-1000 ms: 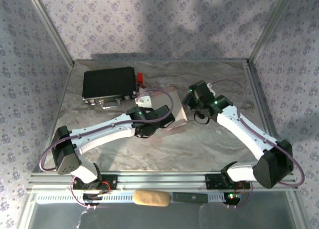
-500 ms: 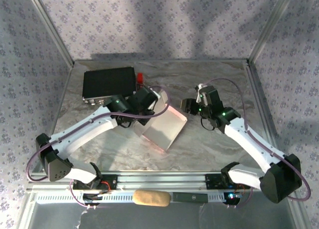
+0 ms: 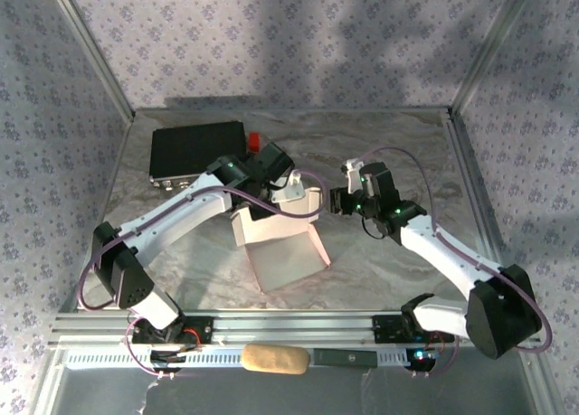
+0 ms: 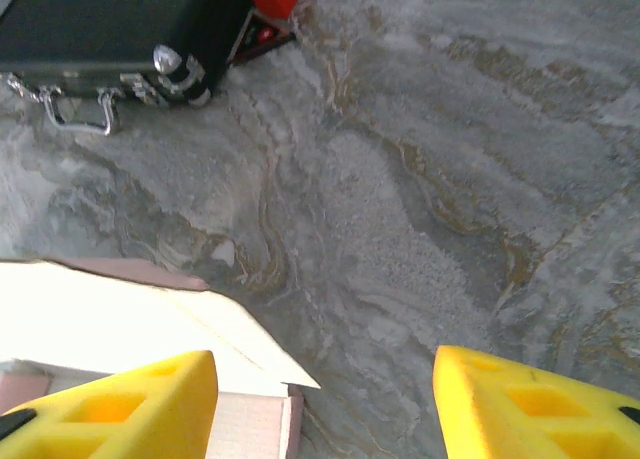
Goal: Fold the paper box
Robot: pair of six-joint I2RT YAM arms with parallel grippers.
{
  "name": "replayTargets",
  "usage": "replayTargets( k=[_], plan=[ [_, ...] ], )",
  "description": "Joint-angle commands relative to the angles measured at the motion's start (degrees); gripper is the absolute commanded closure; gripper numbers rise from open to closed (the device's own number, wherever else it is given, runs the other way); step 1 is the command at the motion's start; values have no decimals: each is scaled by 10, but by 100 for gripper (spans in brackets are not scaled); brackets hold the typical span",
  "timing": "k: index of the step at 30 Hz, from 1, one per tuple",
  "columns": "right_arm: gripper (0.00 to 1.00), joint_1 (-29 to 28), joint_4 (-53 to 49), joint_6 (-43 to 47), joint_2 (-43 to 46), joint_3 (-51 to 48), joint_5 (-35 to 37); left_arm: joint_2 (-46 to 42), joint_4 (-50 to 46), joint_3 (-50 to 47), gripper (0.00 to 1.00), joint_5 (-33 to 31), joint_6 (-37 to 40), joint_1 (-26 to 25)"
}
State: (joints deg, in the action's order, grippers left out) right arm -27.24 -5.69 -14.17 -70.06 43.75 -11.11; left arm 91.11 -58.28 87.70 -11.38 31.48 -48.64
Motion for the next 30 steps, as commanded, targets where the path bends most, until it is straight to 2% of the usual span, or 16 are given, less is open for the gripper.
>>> replayTargets(
  k=[1, 5, 11, 13, 16, 18, 22, 30],
  plan=[
    [39, 3, 37, 26, -19, -14, -46, 22, -7, 32, 78, -9, 51, 4],
    [40, 4, 60, 42, -39, -20, -78, 7, 15, 33, 59, -29, 12, 2],
    [41, 3, 24, 79, -63, 7, -92, -109, 75, -53, 35, -51, -101, 13],
    [43, 4, 14, 86, -69, 15, -95, -154, 76, -89, 35, -25, -162, 39],
    [44, 3, 10, 90, -69, 15, -99, -230, 89, -158, 35, 76, -260, 95],
    [45, 3, 12, 93, -70, 14, -104, -278, 124, -224, 35, 132, -297, 111],
    [47, 0, 0, 102, -82, 25, -116, -313, 166, -312, 35, 138, -324, 123],
    [50, -4, -5, 111, -90, 34, -111, -264, 164, -335, 38, 125, -318, 146]
  ],
)
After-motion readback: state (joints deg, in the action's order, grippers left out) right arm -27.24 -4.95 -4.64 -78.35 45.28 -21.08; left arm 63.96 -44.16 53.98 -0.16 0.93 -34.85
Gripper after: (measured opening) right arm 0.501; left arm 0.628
